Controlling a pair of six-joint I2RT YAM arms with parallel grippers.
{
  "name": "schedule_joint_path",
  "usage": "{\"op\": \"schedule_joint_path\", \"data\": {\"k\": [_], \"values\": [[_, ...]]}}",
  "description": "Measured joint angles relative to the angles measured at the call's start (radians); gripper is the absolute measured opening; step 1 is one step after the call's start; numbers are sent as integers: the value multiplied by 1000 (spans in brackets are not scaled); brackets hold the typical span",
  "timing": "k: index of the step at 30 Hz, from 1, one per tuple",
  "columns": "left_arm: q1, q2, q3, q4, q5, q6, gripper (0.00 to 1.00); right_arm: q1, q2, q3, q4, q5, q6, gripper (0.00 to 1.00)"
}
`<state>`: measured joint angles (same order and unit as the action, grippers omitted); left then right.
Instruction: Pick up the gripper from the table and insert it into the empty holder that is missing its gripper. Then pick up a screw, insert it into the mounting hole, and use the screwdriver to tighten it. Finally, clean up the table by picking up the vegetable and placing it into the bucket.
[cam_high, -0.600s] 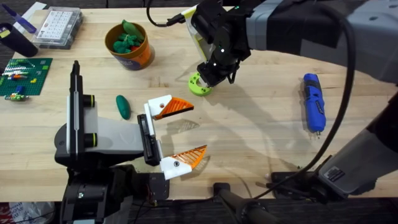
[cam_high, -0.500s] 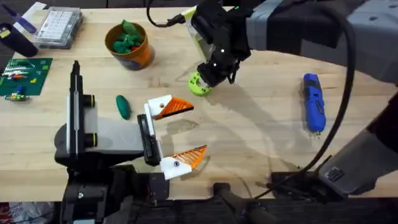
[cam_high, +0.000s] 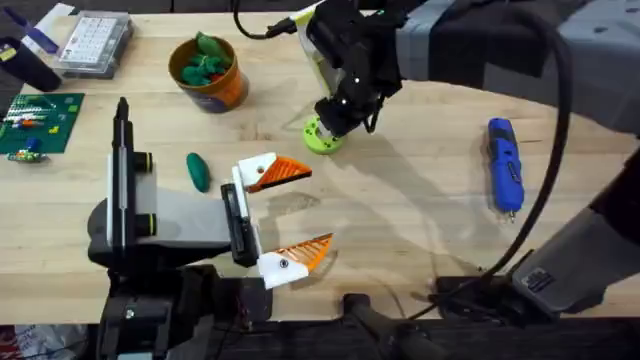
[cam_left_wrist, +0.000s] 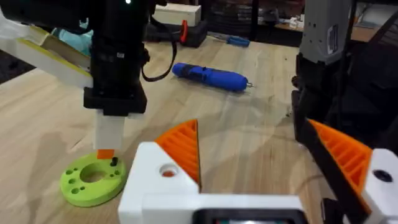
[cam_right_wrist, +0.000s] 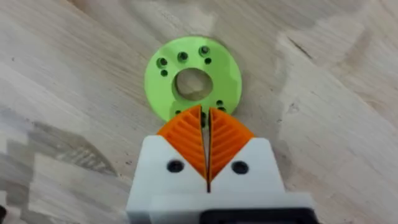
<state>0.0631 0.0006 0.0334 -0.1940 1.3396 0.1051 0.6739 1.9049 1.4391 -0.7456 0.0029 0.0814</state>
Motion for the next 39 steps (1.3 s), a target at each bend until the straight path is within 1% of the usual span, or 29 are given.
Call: {"op": "schedule_joint_path", "data": {"k": [1,2,4,5,7,8,10,23,26,27,29,30,33,39], "values": [[0,0,0,0,0,0,990,0,0,0,0,0,2,51],[0,0,0,0,0,0,990,0,0,0,1,0,3,155],[0,0,0,0,0,0,990,0,0,0,1,0,-1,402],[0,0,0,0,0,0,990,0,0,0,1,0,-1,489],[0,0,0,0,0,0,990,0,0,0,1,0,0,639],[0,0,0,0,0,0,990,0,0,0,1,0,-2,686],[0,0,0,0,0,0,990,0,0,0,-4,0,-2,717],[0,0,0,0,0,0,990,0,0,0,-31,0,-2,721],[0,0,0,0,0,0,990,0,0,0,-45,0,-1,765],[0,0,0,0,0,0,990,0,0,0,-49,0,-1,816],[0,0,0,0,0,0,990,0,0,0,-62,0,-1,954],[0,0,0,0,0,0,990,0,-1,0,-70,0,-3,983],[0,0,0,0,0,0,990,0,-15,-1,-101,0,-3,994],[0,0,0,0,0,0,990,0,-94,-2,-177,0,-3,994]]}}
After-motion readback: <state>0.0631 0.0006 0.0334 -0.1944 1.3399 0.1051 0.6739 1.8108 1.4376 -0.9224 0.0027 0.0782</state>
